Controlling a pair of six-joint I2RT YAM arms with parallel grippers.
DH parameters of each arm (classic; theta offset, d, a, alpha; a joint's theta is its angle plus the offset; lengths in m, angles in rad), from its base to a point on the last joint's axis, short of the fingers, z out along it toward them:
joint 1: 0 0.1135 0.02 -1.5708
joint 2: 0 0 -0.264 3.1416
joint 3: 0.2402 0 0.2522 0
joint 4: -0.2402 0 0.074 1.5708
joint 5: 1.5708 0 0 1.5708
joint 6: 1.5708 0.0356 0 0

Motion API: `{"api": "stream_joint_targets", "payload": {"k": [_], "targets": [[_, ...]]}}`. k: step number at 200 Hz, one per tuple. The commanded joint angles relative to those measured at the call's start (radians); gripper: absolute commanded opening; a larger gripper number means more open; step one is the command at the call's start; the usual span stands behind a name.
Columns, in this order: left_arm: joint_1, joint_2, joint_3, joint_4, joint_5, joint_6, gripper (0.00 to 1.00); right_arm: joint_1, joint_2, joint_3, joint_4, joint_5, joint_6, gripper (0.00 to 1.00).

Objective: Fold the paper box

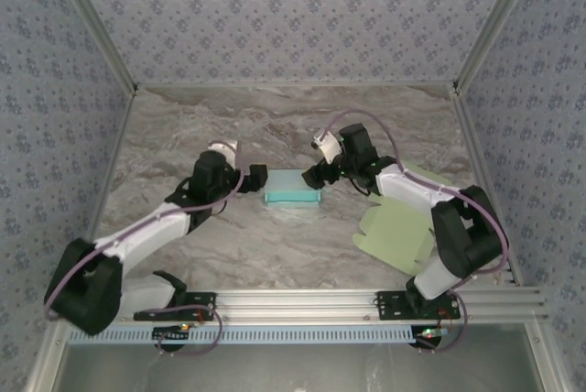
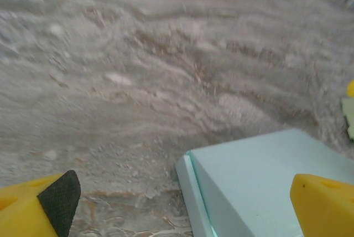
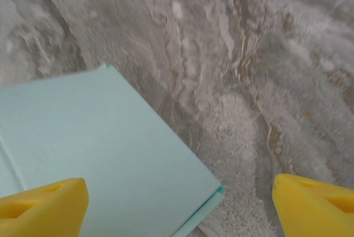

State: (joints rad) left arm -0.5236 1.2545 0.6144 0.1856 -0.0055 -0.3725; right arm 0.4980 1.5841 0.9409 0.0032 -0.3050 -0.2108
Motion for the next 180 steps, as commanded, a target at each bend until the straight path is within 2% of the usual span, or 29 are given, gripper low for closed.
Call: {"api": "stream_joint_targets", "payload": {"k": [1,22,40,51,75,103,135,154,170,180], "targets": [[0.005,0.114,0.024,-0.012,0.079,-0.010,0.99,0.004,0.047,0.000,-0.025,0.041,-0.063,0.88],[0.002,0.229,0.009,0.029,0.097,-0.021,0.99,0.000,0.102,-0.004,-0.018,0.018,-0.102,0.86],[0.001,0.314,-0.042,0.131,0.128,-0.031,0.94,0.009,0.139,0.018,-0.036,0.031,-0.098,0.86],[0.001,0.328,-0.072,0.169,0.127,-0.044,0.93,0.015,0.145,0.030,-0.045,0.042,-0.075,0.86],[-0.001,0.313,-0.082,0.135,0.081,-0.054,0.93,0.016,0.131,0.023,-0.026,0.044,0.013,0.87],[0.000,0.283,-0.064,0.088,0.084,-0.049,0.93,0.009,0.016,-0.039,0.048,0.028,0.209,0.89],[0.000,0.213,-0.050,0.040,0.124,-0.090,0.93,-0.009,-0.119,-0.083,-0.015,0.148,0.483,0.93],[0.000,0.191,-0.054,0.060,0.155,-0.125,0.92,-0.042,-0.172,-0.117,-0.057,0.112,0.525,0.94],[-0.001,0.182,-0.048,0.082,0.175,-0.173,0.91,-0.071,-0.179,-0.162,-0.007,-0.031,0.547,0.95],[-0.001,0.189,-0.025,0.066,0.191,-0.204,0.91,-0.087,-0.160,-0.167,0.005,-0.081,0.587,0.92]]}}
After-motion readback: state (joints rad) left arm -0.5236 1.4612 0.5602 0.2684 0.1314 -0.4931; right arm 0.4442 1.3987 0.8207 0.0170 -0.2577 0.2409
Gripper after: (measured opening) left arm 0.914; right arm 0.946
